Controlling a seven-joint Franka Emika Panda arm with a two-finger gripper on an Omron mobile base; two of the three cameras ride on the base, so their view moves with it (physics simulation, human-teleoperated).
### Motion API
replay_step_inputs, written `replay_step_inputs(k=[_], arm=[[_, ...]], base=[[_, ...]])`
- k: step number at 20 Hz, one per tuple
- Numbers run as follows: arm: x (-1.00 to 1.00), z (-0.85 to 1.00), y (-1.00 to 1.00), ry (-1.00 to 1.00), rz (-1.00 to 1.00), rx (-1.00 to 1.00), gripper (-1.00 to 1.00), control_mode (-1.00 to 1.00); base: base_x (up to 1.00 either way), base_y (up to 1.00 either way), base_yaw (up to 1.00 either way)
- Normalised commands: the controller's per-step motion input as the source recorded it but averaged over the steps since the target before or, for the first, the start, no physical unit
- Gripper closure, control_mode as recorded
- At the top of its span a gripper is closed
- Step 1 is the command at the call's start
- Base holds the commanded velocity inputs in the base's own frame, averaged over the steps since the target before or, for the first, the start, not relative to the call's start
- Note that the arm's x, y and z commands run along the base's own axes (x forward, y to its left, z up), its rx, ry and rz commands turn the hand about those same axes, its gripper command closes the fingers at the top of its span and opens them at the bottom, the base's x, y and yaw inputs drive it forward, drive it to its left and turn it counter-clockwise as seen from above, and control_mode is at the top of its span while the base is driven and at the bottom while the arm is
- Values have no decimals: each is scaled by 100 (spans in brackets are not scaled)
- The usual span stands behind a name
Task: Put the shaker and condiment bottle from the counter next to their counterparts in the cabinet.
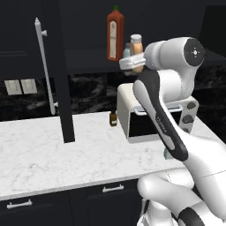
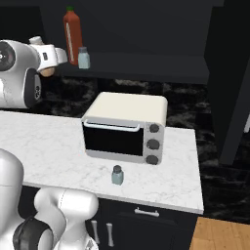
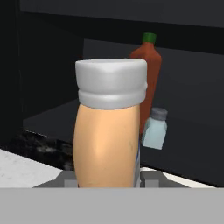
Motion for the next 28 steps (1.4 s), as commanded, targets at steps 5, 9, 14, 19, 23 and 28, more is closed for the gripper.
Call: replay_step_inputs(k=[5,9,14,19,23,28], arm=[[13,0,27,0,0,1,100,-100],[34,-1,8,1,0,8,100,-100],[38,-6,9,3,0,9,100,-100],[40,-21,26,11,3,1,100,-100],[52,0,13,5,-1,6,100,-100],[39,-3,25,1,-1,0,100,-100]], base=[[0,0,0],[0,0,0],[0,0,0],[0,0,0],[0,0,0],[0,0,0]])
